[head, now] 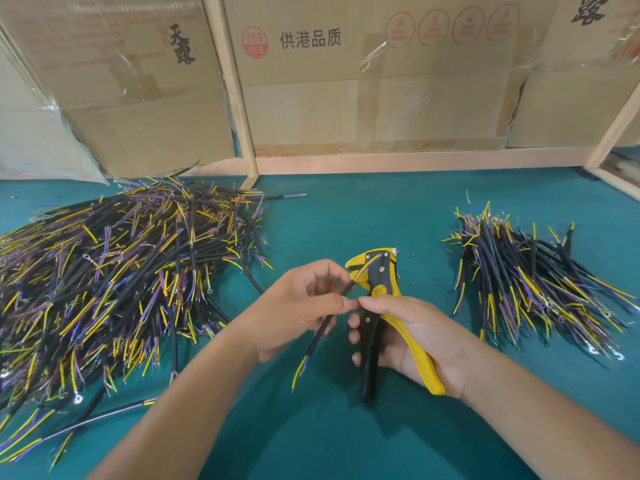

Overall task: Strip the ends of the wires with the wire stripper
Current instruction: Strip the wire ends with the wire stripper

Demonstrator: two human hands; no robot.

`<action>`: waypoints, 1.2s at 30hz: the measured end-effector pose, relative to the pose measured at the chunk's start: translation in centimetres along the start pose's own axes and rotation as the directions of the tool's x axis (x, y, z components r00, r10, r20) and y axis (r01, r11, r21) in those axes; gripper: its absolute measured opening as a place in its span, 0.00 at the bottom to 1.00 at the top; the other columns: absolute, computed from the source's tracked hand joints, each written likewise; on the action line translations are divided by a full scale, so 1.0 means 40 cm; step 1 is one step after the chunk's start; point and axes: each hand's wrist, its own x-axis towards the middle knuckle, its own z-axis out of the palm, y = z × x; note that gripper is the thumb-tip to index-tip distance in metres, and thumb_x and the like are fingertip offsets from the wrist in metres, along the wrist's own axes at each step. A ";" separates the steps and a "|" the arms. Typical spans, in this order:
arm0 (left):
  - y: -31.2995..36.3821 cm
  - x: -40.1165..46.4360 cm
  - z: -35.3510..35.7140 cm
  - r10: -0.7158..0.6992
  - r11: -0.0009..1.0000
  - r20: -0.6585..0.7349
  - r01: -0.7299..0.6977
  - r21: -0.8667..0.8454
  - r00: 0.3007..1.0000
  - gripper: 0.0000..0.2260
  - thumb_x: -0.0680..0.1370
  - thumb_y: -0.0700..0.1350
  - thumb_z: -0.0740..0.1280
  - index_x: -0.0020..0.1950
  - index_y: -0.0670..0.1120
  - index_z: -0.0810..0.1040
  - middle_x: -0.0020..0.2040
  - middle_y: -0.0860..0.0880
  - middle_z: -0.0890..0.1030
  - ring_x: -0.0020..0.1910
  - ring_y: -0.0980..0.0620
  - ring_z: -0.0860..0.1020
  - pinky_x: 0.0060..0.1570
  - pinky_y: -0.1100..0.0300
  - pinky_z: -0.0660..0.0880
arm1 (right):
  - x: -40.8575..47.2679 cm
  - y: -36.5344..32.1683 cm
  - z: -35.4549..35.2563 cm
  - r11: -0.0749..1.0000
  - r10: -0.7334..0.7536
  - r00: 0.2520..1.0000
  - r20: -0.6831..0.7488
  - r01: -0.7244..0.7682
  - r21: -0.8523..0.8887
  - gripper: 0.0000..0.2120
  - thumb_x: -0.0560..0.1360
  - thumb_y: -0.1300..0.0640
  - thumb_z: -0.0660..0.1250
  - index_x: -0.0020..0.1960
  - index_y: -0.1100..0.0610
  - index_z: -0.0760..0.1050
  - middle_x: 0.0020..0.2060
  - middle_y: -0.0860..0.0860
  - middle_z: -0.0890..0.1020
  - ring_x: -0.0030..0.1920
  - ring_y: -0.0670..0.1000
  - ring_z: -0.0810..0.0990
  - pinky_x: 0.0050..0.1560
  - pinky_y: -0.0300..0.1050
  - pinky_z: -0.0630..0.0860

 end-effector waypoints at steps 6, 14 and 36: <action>0.001 -0.001 0.003 -0.016 0.998 0.020 0.014 0.053 1.000 0.06 0.73 0.39 0.68 0.49 0.42 0.78 0.38 0.45 0.78 0.27 0.49 0.69 0.27 0.61 0.68 | 0.013 -0.019 -0.018 0.987 -0.154 0.977 -0.145 0.160 0.030 0.12 0.68 0.57 0.73 0.49 0.61 0.78 0.38 0.57 0.81 0.35 0.55 0.81 0.36 0.52 0.81; 0.000 -0.007 0.000 -0.048 0.998 0.031 0.047 0.049 0.998 0.04 0.80 0.34 0.65 0.53 0.39 0.78 0.37 0.46 0.78 0.26 0.50 0.70 0.24 0.61 0.68 | 0.019 -0.015 -0.028 0.969 -0.235 0.947 -0.219 0.246 0.026 0.04 0.78 0.63 0.66 0.50 0.60 0.79 0.38 0.56 0.84 0.36 0.53 0.82 0.38 0.51 0.81; -0.017 -0.002 0.008 0.005 0.985 -0.014 -0.002 0.172 1.000 0.07 0.84 0.42 0.62 0.52 0.46 0.80 0.36 0.49 0.78 0.27 0.53 0.72 0.25 0.63 0.68 | 0.033 -0.010 -0.045 0.957 -0.281 0.935 -0.218 0.289 0.005 0.06 0.78 0.67 0.65 0.50 0.60 0.79 0.36 0.57 0.81 0.37 0.54 0.82 0.39 0.52 0.81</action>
